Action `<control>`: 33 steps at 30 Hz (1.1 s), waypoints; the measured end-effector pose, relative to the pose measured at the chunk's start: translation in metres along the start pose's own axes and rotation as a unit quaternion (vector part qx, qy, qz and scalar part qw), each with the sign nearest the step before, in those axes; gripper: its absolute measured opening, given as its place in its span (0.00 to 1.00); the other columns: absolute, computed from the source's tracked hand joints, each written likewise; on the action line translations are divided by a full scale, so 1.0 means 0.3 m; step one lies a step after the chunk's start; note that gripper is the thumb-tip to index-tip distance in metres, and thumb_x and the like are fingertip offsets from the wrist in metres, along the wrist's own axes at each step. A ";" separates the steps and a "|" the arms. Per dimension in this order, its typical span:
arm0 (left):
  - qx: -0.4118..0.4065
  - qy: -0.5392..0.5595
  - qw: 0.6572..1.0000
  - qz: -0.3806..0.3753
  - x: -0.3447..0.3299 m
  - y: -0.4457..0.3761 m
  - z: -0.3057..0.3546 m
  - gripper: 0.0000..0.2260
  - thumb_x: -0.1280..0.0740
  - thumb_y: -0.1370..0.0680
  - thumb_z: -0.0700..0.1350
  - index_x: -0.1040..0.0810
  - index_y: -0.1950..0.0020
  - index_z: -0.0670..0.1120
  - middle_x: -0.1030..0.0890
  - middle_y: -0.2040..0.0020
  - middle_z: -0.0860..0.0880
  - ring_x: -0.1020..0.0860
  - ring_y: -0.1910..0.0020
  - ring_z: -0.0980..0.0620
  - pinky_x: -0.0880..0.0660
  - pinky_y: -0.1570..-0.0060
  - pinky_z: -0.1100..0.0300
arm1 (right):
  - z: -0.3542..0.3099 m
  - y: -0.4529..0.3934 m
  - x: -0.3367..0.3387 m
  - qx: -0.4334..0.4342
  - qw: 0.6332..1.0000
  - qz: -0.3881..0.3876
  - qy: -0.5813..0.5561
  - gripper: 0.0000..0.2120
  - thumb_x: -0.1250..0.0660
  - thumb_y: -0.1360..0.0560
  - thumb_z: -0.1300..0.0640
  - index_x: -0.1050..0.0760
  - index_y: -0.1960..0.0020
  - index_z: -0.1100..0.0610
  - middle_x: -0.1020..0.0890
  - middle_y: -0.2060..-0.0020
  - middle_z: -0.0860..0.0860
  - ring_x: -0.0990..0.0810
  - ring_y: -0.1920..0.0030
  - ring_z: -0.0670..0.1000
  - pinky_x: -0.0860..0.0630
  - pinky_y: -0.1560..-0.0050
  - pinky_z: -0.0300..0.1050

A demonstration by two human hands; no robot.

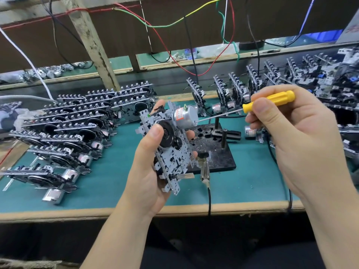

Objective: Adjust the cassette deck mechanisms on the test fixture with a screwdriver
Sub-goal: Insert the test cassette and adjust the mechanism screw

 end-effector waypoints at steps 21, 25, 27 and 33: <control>-0.070 -0.756 0.628 -0.173 -0.122 -0.333 0.022 0.48 0.28 0.33 0.70 0.46 0.20 0.59 0.32 0.27 0.56 0.34 0.27 0.50 0.31 0.31 0.42 | 0.073 -0.022 0.122 -0.030 0.993 0.087 -0.075 0.06 0.44 0.14 0.53 0.31 0.48 0.50 0.19 0.64 0.45 0.19 0.61 0.50 0.20 0.47 0.47; -0.023 -0.789 0.577 -0.209 -0.112 -0.406 -0.078 0.49 0.28 0.33 0.71 0.48 0.19 0.59 0.35 0.24 0.54 0.38 0.24 0.48 0.34 0.31 0.36 | 0.094 -0.001 0.144 -0.059 0.993 0.092 -0.041 0.08 0.43 0.14 0.52 0.28 0.49 0.50 0.28 0.70 0.42 0.30 0.68 0.46 0.21 0.52 0.43; -0.006 -0.796 0.567 -0.213 -0.099 -0.418 -0.111 0.50 0.29 0.33 0.72 0.49 0.18 0.58 0.37 0.23 0.54 0.40 0.24 0.49 0.35 0.31 0.35 | 0.113 0.013 0.159 -0.081 0.992 0.090 -0.046 0.08 0.41 0.16 0.50 0.28 0.51 0.50 0.29 0.70 0.42 0.30 0.69 0.46 0.21 0.54 0.41; -0.010 -0.820 0.531 -0.212 -0.077 -0.425 -0.145 0.49 0.30 0.33 0.72 0.50 0.19 0.58 0.37 0.25 0.54 0.37 0.27 0.47 0.32 0.35 0.39 | 0.156 0.033 0.158 -0.108 0.992 0.052 -0.034 0.09 0.40 0.19 0.46 0.28 0.57 0.48 0.29 0.70 0.42 0.30 0.68 0.46 0.23 0.56 0.38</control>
Point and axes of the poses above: each hand's wrist, its own y-axis away from the middle knuckle, its own x-axis out of the back of the hand, z = x × y, the point moved 8 cm from there along -y, towards the middle knuckle
